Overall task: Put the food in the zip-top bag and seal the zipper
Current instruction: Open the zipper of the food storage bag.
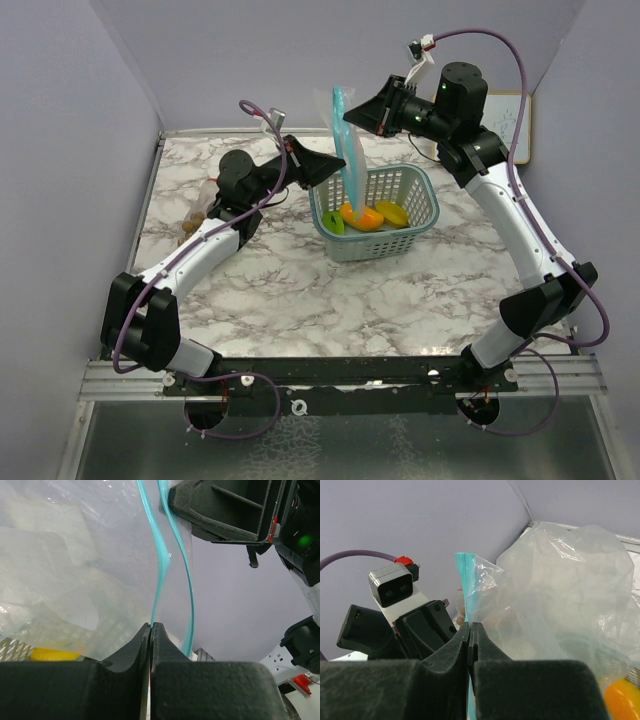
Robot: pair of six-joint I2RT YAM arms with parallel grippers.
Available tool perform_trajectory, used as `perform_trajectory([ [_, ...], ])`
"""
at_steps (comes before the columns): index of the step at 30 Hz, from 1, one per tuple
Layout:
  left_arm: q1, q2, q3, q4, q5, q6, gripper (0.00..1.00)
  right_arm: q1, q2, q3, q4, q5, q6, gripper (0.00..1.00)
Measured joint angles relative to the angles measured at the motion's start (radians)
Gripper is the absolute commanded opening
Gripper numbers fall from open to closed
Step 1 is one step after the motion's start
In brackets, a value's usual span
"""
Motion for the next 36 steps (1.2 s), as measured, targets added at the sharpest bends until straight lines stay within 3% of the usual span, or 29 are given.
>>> perform_trajectory([
  [4,0.023,0.002,0.031,-0.051,-0.001,0.009,0.00,0.000,-0.001,0.000,-0.022,0.052,-0.006,0.02],
  [9,0.047,-0.014,0.136,-0.306,-0.091,0.127,0.00,0.000,-0.007,0.007,-0.144,0.235,-0.064,0.02],
  [16,0.050,-0.097,0.260,-0.661,-0.387,0.314,0.00,0.000,-0.019,0.036,-0.261,0.434,-0.145,0.02],
  [23,0.046,-0.100,0.386,-0.907,-0.678,0.481,0.00,0.002,-0.029,0.051,-0.331,0.618,-0.207,0.02],
  [28,0.054,-0.111,0.461,-1.031,-0.816,0.598,0.00,-0.008,-0.027,0.051,-0.315,0.567,-0.209,0.03],
  [30,0.054,-0.132,0.480,-1.068,-0.849,0.635,0.00,-0.005,-0.013,0.052,-0.279,0.480,-0.193,0.15],
  [32,0.054,-0.161,0.486,-1.096,-0.870,0.658,0.00,0.010,0.005,0.053,-0.249,0.416,-0.186,0.41],
  [34,0.054,-0.188,0.483,-1.116,-0.876,0.663,0.00,0.044,0.031,0.062,-0.231,0.376,-0.200,0.61],
  [36,0.054,-0.211,0.466,-1.115,-0.867,0.653,0.00,0.094,0.055,0.072,-0.210,0.346,-0.221,0.68],
])
